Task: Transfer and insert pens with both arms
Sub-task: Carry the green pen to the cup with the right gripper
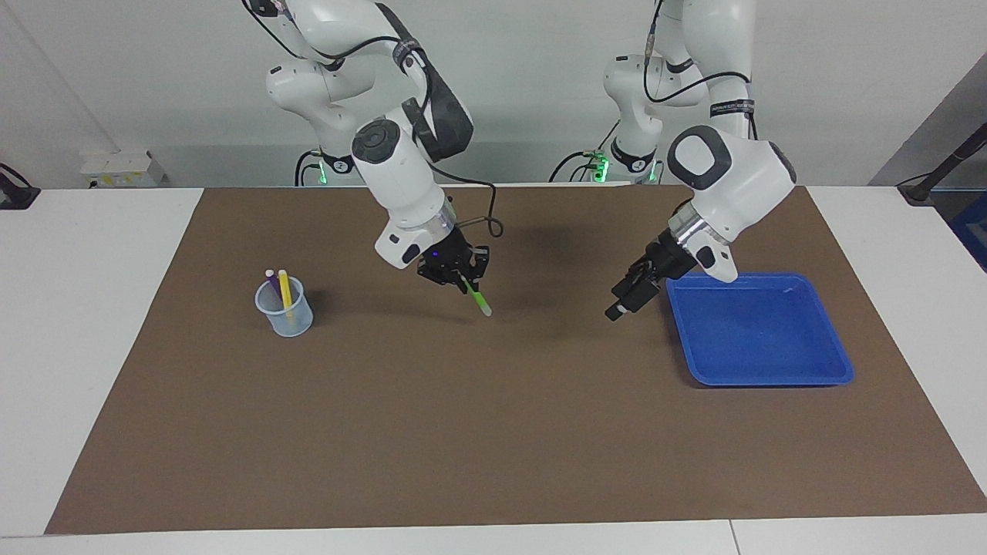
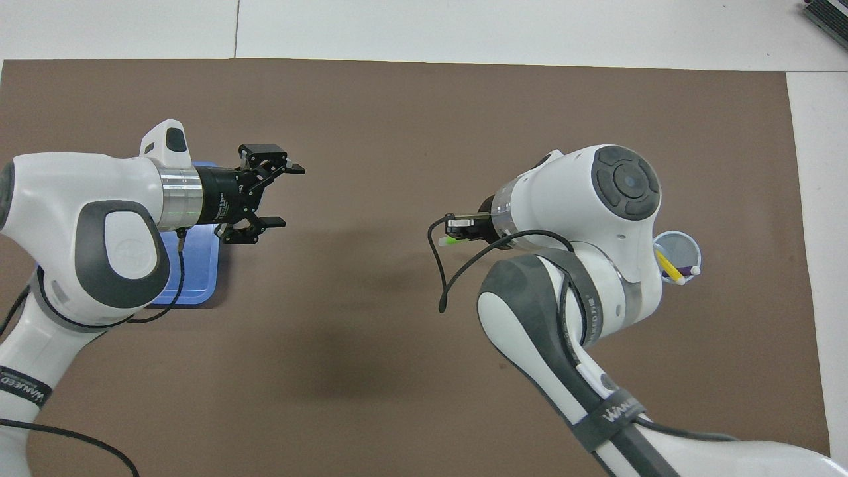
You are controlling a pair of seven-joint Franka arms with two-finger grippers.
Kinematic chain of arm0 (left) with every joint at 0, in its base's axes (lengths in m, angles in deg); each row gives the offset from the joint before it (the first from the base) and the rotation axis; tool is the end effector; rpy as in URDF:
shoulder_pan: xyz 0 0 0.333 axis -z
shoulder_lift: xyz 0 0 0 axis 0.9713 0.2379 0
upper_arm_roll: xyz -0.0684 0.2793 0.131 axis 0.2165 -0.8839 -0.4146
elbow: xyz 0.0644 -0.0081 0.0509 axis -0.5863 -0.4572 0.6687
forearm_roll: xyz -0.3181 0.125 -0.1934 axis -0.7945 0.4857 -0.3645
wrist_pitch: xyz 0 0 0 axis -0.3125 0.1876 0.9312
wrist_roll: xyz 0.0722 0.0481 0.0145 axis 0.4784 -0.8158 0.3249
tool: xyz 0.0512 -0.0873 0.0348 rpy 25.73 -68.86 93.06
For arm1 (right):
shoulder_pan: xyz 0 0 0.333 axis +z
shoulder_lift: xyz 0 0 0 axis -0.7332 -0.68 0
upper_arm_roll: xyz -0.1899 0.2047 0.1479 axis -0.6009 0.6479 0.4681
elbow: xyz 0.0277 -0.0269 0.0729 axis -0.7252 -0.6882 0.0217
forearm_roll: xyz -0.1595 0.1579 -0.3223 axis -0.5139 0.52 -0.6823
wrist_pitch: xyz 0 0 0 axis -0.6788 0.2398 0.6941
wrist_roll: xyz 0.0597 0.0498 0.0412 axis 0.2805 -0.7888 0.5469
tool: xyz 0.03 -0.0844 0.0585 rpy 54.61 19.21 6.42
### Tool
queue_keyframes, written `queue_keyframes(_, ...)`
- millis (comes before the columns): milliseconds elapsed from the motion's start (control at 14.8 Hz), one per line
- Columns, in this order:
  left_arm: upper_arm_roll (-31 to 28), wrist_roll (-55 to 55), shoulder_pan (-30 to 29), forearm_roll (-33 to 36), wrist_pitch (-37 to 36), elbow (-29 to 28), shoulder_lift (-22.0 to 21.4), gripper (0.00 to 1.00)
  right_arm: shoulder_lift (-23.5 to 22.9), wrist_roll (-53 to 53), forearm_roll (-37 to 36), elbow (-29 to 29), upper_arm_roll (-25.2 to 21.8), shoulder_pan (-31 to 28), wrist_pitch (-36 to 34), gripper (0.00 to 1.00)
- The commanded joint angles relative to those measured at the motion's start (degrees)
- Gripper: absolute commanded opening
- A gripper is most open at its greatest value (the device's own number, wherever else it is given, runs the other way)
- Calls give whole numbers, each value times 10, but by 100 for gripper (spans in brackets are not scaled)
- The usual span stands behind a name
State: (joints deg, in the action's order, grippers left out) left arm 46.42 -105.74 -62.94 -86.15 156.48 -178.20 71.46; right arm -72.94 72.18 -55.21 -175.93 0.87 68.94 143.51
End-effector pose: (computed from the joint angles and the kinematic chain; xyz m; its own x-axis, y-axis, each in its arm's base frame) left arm 0.5761 -0.1447 0.4261 0.6918 0.6471 -0.3205 0.7079 -0.5199 0.4782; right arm 0.5628 0.2625 0.4387 0.9994 0.0294 0.0191 0.0332 -0.9676 -0.2502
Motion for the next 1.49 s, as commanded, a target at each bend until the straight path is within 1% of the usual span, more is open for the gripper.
queue_keyframes(0, 0, 93, -48, 77, -78, 22, -10, 100, 46, -88, -48, -9, 5, -53, -91, 0)
queue_keyframes(135, 0, 168, -78, 116, -101, 28, -9, 100, 65, -151, -96, -10, 6, -88, -142, 0)
queue_keyframes(271, 0, 232, -97, 160, -107, 30, -9, 100, 72, -218, -153, -12, 6, -124, -176, 0)
queue_keyframes(406, 0, 283, -117, 208, -115, 42, -7, 100, 76, -286, -196, -20, 7, -166, -180, 0)
queue_keyframes(609, -1, 318, -134, 270, -140, 90, 13, 100, 77, -371, -218, -20, 7, -210, -185, 0)
queue_keyframes(744, 0, 333, -136, 311, -157, 123, 23, 100, 80, -391, -222, -22, 6, -214, -191, 0)
queue_keyframes(947, -1, 352, -143, 337, -177, 158, 28, 100, 87, -400, -230, -22, 7, -218, -198, 0)
queue_keyframes(1082, -1, 352, -143, 361, -210, 191, 28, 100, 87, -395, -230, -16, 8, -217, -203, 0)
queue_keyframes(1285, -1, 352, -143, 369, -253, 230, 23, 100, 92, -364, -220, -12, 10, -214, -225, 0)
queue_keyframes(1420, -2, 352, -143, 370, -278, 249, 20, 100, 96, -362, -219, 8, 10, -211, -252, 0)
